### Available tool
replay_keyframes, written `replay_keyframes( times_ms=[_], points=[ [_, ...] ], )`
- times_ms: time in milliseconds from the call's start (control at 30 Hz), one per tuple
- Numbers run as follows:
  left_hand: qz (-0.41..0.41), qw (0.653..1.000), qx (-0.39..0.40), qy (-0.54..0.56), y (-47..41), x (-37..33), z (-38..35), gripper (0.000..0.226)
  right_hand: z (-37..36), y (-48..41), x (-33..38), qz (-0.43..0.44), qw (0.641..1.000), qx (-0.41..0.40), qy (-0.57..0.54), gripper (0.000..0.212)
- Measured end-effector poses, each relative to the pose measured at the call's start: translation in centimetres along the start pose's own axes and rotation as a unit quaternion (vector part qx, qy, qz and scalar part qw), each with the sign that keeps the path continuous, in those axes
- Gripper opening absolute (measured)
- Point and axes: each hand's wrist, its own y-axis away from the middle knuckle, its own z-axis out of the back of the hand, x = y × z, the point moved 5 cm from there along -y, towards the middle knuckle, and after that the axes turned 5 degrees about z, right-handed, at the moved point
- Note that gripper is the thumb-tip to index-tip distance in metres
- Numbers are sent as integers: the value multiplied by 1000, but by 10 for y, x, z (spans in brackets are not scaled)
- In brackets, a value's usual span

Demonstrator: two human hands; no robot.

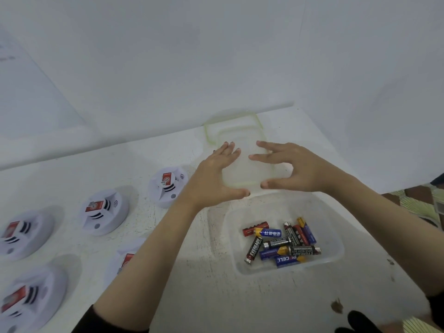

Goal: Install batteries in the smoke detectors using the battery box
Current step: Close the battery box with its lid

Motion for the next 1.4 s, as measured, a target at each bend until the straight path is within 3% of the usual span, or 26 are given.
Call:
replay_keyframes(
  times_ms=[133,267,400,533,833,1033,1200,1267,1333,1400],
  points=[
    [15,993,111,-32,-3,-1,19,83,10,-2,-14,-52,998,-5,30,70],
    [30,996,74,-32,-4,1,32,86,14,-1,-19,-85,996,23,-6,82],
    [41,998,47,-5,0,-3,23,46,11,3,-15,-77,994,-5,-71,87],
    [65,997,45,-27,11,1,4,86,9,5,-12,-59,997,4,-49,99],
    [16,998,-50,-19,6,12,-1,75,3,6,-11,-39,997,-61,-15,84],
    [23,1000,-8,-16,4,9,5,75,9,5,-11,-33,999,-33,18,85],
    [44,995,69,-50,-4,2,22,86,18,8,-8,-6,998,-28,-57,43],
    [36,996,25,-76,-6,5,29,90,13,11,-9,-20,994,6,-103,48],
    [33,994,-83,-70,-3,6,33,83,9,14,-5,-21,995,28,-95,53],
    [76,981,-176,5,6,13,30,68,6,15,0,-18,998,14,-58,55]
  ],
)
